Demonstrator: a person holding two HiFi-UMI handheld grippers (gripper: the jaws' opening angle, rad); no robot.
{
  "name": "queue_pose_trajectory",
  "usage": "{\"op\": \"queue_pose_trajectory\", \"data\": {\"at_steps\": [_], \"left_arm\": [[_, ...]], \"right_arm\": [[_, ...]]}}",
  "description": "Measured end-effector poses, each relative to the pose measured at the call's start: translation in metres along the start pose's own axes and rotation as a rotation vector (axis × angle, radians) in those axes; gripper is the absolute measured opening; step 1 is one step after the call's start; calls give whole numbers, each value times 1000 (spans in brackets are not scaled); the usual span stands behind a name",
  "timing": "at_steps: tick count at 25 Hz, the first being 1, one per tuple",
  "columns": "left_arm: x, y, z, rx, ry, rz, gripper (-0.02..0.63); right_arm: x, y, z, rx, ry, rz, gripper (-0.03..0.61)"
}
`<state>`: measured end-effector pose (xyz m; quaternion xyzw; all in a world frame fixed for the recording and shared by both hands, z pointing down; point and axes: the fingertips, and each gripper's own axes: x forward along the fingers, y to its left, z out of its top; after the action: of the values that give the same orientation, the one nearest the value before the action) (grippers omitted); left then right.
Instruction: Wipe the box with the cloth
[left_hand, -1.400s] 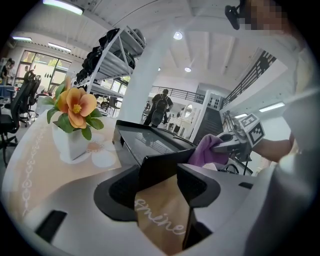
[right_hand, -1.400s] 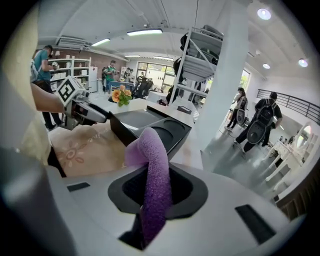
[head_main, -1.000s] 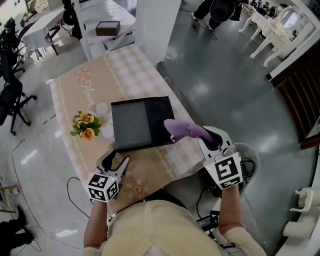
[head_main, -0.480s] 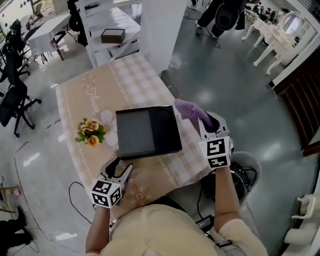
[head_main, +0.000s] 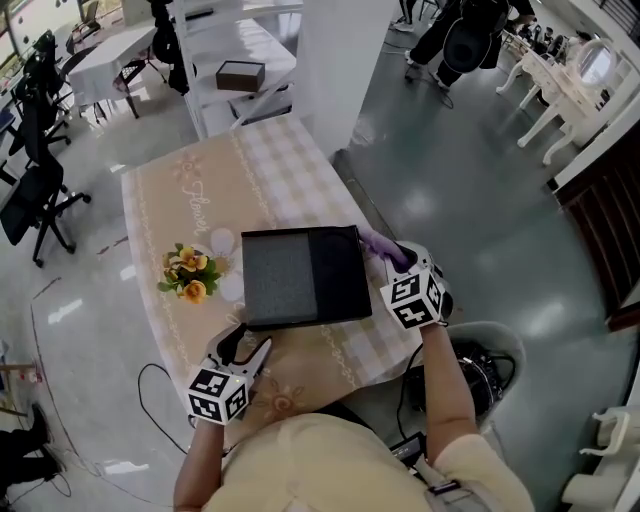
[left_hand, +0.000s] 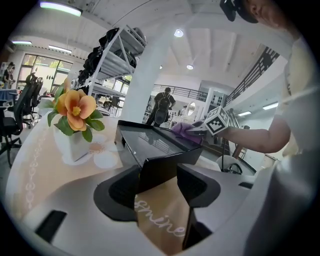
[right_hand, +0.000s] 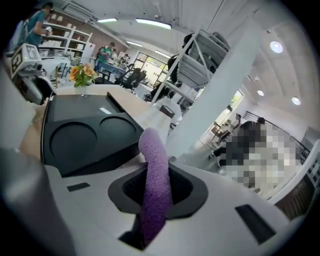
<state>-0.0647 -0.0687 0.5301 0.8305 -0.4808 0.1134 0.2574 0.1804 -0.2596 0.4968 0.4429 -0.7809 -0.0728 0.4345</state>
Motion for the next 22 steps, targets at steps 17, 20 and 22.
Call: {"op": "queue_pose_trajectory", "data": {"at_steps": [17,20,22], "left_arm": [[1,0,0,22,8,-2,250],[1,0,0,29,9,-6,250],[2,1,0,29,6,-8,250]], "right_arm": [[13,43,1,13,8,327,74],[7,51,-3,14,12,354,74],[3,54,-8,11,17,368,74]]}}
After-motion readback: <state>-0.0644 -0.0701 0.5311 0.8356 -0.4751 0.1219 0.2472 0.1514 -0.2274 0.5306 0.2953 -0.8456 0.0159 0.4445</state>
